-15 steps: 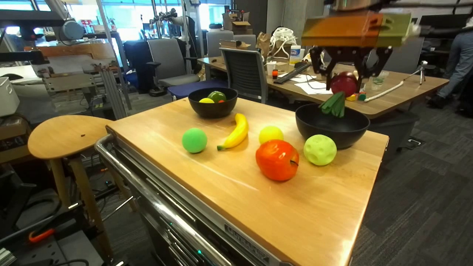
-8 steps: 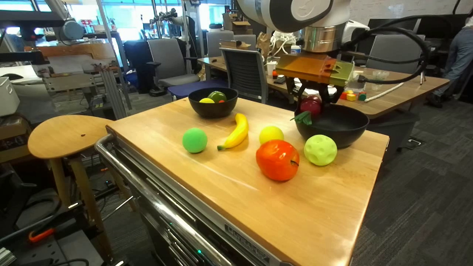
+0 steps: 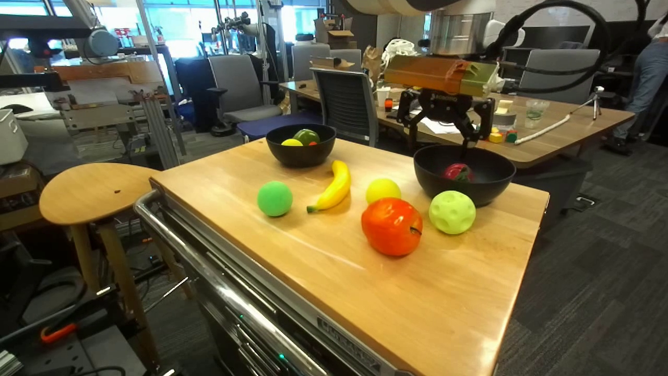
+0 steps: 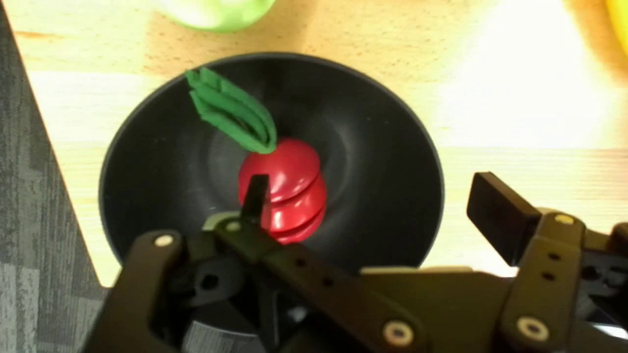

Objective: Put the plush fruits in the bowls

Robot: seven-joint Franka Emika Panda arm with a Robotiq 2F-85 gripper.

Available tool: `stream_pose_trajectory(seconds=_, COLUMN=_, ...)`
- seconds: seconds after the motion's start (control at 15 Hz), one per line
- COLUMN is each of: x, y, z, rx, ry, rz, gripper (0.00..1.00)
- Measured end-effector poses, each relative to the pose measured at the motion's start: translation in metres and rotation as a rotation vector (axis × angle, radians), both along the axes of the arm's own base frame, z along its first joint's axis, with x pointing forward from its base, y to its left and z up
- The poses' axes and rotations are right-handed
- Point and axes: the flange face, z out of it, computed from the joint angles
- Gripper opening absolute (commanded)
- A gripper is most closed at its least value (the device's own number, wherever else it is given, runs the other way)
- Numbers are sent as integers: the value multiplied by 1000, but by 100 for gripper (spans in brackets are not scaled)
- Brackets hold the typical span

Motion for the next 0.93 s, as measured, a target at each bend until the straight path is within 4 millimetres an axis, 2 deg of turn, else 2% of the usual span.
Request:
stream_pose_trajectory(seconds=0.27, x=-16, y=24, z=34, rx=92, ry=166, rz=19, gripper=100)
stream_pose_trajectory(seconds=0.4, x=-24, y=42, z=55, rx=124, ry=209, rz=44, gripper=100)
stream_pose_trajectory(seconds=0.53, x=-29, y=58, z=67, rx=129, ry=221, rz=66, gripper=100)
stream_pose_trajectory(seconds=0.73, x=-30, y=65, z=67, rx=129, ry=226, rz=76, gripper=100)
stream_pose_trajectory(seconds=0.93, x=-32, y=63, z=49, rx=118, ry=232, rz=72, gripper=100)
